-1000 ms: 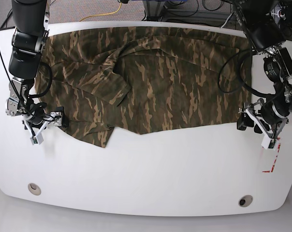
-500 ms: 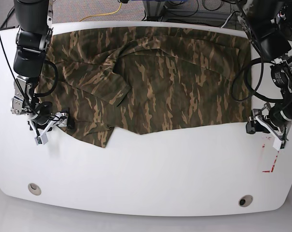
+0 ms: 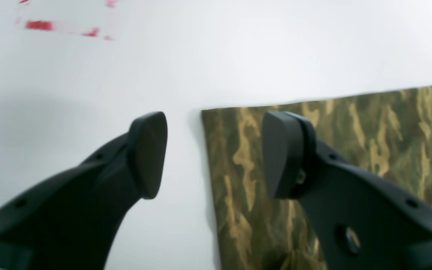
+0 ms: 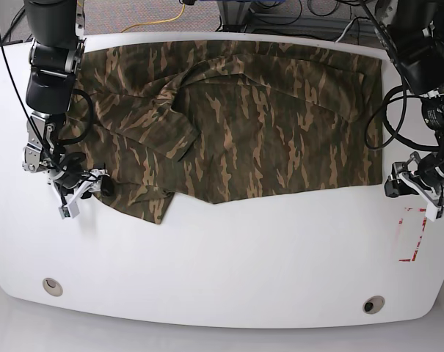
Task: Layout the t-shirt on the table in an organized manner, then fold the t-shirt properly
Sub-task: 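Grasp the shirt edge corners with both grippers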
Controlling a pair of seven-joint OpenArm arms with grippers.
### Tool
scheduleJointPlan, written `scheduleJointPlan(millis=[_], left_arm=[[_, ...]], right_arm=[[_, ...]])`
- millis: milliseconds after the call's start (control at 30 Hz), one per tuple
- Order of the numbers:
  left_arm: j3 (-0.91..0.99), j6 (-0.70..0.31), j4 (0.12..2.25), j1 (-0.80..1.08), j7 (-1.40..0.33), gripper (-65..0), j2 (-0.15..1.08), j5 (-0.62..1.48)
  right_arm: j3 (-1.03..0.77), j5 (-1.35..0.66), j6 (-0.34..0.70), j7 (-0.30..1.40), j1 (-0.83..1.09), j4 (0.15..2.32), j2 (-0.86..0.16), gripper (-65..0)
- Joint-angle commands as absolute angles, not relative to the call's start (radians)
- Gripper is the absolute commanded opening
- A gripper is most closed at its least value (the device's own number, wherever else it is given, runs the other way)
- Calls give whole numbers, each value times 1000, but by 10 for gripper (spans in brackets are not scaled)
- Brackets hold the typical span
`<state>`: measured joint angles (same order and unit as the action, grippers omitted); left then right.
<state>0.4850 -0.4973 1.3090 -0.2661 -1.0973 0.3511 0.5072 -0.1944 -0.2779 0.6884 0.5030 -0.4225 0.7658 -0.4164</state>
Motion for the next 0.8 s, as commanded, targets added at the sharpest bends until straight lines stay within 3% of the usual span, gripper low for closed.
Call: scheduleJointPlan(millis=[0, 267, 467, 767], left_arm=[[487, -503, 1319, -288, -1073, -274, 366, 526], [487, -503, 1319, -285, -1073, -274, 366, 526], [486, -503, 1317, -286, -1072, -274, 366, 526], [484, -504, 1262, -291, -1072, -272, 366, 526]], right_arm=[[-193, -282, 698, 522, -427, 777, -421, -341], [-193, -282, 698, 522, -420, 779, -417, -395], [-193, -282, 698, 522, -420, 779, -417, -640], [-191, -282, 698, 522, -420, 779, -417, -650]])
